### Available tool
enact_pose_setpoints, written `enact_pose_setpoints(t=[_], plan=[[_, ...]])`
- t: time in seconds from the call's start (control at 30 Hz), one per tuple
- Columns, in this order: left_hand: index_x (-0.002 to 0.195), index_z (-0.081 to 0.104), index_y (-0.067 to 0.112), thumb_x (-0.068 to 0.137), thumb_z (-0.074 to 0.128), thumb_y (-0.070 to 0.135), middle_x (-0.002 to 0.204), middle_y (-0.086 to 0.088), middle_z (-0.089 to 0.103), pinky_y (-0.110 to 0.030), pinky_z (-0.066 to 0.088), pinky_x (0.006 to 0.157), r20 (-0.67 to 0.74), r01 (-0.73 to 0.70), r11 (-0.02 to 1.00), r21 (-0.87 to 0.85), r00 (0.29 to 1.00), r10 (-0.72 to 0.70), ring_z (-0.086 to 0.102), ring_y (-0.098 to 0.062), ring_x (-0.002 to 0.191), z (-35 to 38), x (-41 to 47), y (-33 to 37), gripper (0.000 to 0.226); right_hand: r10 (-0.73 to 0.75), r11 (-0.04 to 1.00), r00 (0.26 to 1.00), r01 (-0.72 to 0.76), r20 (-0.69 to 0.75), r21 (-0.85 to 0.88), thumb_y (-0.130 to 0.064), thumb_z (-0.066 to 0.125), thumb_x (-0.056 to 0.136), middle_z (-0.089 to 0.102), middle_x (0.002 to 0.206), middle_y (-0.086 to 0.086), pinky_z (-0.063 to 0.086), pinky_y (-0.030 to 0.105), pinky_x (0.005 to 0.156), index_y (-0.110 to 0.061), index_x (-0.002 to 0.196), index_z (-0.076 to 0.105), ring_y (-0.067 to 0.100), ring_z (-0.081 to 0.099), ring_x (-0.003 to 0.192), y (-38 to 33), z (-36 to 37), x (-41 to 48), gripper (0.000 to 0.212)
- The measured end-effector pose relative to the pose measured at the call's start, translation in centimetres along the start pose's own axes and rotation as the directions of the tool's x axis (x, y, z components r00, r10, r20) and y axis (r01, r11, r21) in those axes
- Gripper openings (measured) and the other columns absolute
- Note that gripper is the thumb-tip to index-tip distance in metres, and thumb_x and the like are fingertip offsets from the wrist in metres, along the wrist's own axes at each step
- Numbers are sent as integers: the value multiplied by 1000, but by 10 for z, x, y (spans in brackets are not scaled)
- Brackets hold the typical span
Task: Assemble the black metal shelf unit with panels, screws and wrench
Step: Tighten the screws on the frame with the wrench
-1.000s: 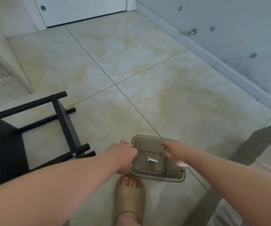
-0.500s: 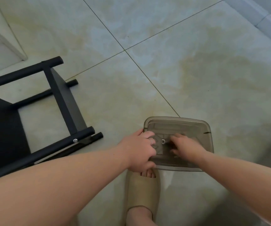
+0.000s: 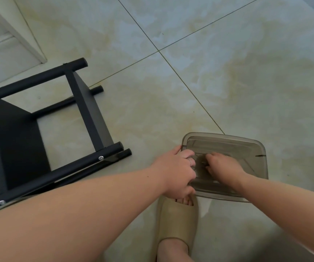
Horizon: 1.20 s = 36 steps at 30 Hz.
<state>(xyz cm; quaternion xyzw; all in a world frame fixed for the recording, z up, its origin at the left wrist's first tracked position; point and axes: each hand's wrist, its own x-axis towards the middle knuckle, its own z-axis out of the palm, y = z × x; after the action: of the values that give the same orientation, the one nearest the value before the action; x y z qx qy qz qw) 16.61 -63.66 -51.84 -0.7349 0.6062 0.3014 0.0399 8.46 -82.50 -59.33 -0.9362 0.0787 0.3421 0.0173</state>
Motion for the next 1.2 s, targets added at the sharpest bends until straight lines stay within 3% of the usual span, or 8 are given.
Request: enact_pose_setpoints(t=[0.23, 0.43, 0.67, 0.73, 0.83, 0.97, 1.07, 1.2], plan=[[123, 65, 20, 98, 47, 53, 160, -7, 30, -50, 2, 124, -50, 1, 998, 58, 999, 2, 1, -24, 153, 2, -5, 1, 45, 80, 993, 996, -82, 34, 81, -26, 55, 92, 67, 110, 10, 46, 33, 72, -15, 103, 61, 32, 65, 102, -6, -28, -5, 17], [134, 50, 20, 99, 47, 48, 151, -5, 41, -43, 33, 111, -131, 214, 973, -88, 966, -224, 28, -26, 142, -34, -57, -10, 44, 147, 883, 988, -113, -40, 456, -22, 63, 88, 67, 85, 8, 44, 29, 60, -10, 91, 64, 26, 61, 80, -21, -106, -26, 12], [128, 52, 25, 99, 51, 42, 126, 1, 61, -35, 48, 94, -80, 555, 650, -519, 725, -684, 57, -22, 113, -94, -176, -25, 35, 128, 693, 953, 113, -275, 712, -5, 61, 84, 64, 59, -6, 43, 24, 56, -22, 85, 65, 12, 59, 57, -81, -212, -103, 18], [129, 54, 22, 99, 52, 38, 126, 1, 60, -30, 44, 90, -95, 520, 575, -631, 684, -723, 56, -21, 114, -104, -210, -16, 34, 131, 611, 939, 175, -317, 772, -1, 60, 84, 68, 60, 0, 57, 31, 64, -19, 82, 69, 16, 63, 56, -104, -233, -130, 20], [135, 54, 18, 98, 55, 33, 120, 2, 60, -27, 42, 88, -133, 415, 495, -764, 649, -749, 58, -18, 109, -116, -255, 5, 40, 131, 466, 934, 238, -332, 852, 5, 60, 84, 69, 70, 11, 56, 43, 73, -8, 80, 68, 26, 63, 64, -142, -257, -171, 15], [138, 50, 22, 95, 60, 27, 106, 10, 61, -22, 43, 76, -197, 261, 417, -870, 591, -782, 60, -10, 93, -122, -301, 29, 45, 112, 374, 930, 287, -350, 882, 4, 63, 83, 62, 61, -2, 47, 36, 67, -3, 81, 67, 22, 50, 61, -188, -272, -217, 8], [136, 54, 24, 94, 60, 27, 110, 9, 65, -27, 51, 84, -223, 191, 409, -892, 602, -766, 64, -14, 99, -124, -327, 42, 43, 85, 299, 931, 316, -354, 901, 7, 60, 84, 61, 58, 1, 53, 33, 68, 0, 80, 64, 21, 51, 58, -215, -278, -241, 9], [109, 70, 21, 93, 60, 25, 96, 6, 72, -34, 55, 85, -274, 131, 436, -890, 610, -744, 70, -16, 89, -125, -350, 54, 19, 77, 210, 932, 332, -354, 920, 8, 61, 82, 62, 57, 5, 56, 32, 67, -1, 78, 60, 21, 51, 53, -238, -282, -261, 11]])
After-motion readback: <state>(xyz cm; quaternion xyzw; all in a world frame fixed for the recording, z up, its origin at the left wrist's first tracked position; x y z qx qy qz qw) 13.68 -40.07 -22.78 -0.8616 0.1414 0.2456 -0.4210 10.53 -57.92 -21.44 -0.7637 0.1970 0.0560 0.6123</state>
